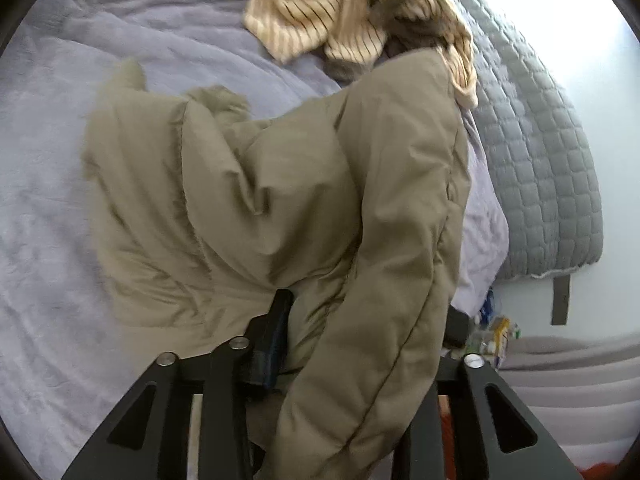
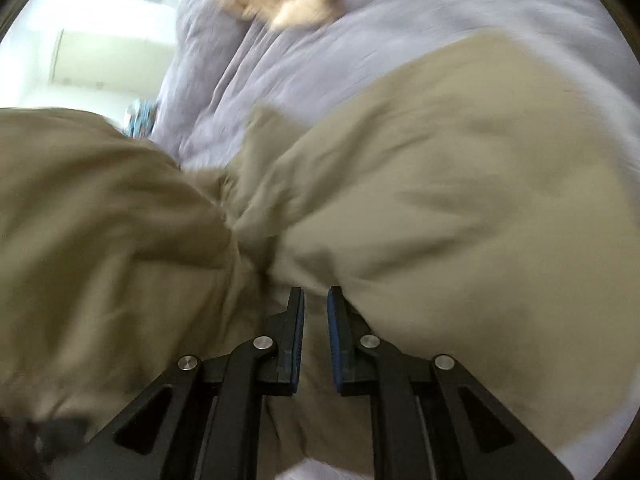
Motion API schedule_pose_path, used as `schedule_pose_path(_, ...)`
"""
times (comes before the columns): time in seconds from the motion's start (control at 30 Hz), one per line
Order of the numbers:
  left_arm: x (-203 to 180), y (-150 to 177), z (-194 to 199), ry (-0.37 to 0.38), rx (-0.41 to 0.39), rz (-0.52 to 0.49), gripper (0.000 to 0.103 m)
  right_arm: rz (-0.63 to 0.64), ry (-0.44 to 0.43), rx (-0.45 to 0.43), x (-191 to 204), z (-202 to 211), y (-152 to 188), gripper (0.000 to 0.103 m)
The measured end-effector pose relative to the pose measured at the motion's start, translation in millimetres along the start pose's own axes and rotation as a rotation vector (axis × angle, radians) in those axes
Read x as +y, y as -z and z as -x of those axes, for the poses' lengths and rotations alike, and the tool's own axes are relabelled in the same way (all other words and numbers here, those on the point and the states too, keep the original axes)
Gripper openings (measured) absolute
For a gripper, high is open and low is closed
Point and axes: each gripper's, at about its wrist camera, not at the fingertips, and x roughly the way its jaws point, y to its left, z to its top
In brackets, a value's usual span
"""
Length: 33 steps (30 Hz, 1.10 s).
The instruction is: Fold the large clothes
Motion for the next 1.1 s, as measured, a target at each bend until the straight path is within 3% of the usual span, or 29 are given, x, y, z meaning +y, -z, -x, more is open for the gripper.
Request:
schedule_pose_path(0.03,-5,-3,-10,0.026,0.02,0.004,0.056,-0.023,0.009,-0.02,-10,12,4,0.013)
schedule_pose_path(0.13,-19,-12,-42,0.107,0.078,0.007,0.075,-0.082,0.04,-0.06,-39,38,20,0.014)
schedule_pose_path(0.27,-40,-29,-98,0.186,0.225,-0.077,0.076,-0.117,0.093,-0.064,-59,57,42,0.018)
schedule_pose_path(0.3,-41,-31,-107,0.211,0.248,-0.083,0.076,-0.119,0.103,-0.063,-62,61,48,0.03)
schedule_pose_path(0.33,-43,-34,-118,0.24,0.277,-0.082,0.076,-0.12,0.107,-0.063,-64,65,52,0.05)
schedule_pose_path(0.4,-45,-40,-133,0.224,0.293,-0.095,0.076,-0.115,0.102,-0.078,-65,75,65,0.066)
schedule_pose_path(0.57,-50,-47,-157,0.161,0.263,-0.136,0.076,-0.103,0.041,-0.098,-64,111,96,0.066)
schedule_pose_path(0.7,-51,-45,-163,0.146,0.266,-0.179,0.076,-0.036,-0.076,-0.092,-41,128,119,0.081)
schedule_pose_path(0.87,-63,-48,-164,0.129,0.26,-0.219,0.076,-0.046,-0.2,-0.082,-16,110,114,0.081)
schedule_pose_path(0.93,-69,-49,-155,0.114,0.236,-0.242,0.076,-0.067,-0.173,-0.085,-12,97,106,0.08)
schedule_pose_path(0.97,-72,-50,-145,0.111,0.213,-0.255,0.076,-0.086,-0.117,-0.079,-14,88,102,0.076)
schedule_pose_path(1.03,-78,-52,-119,0.094,0.134,-0.293,0.076,-0.12,-0.054,-0.063,-22,76,97,0.024)
schedule_pose_path(1.1,-80,-52,-84,0.039,0.011,-0.347,0.076,-0.138,0.026,-0.058,-32,71,97,0.021)
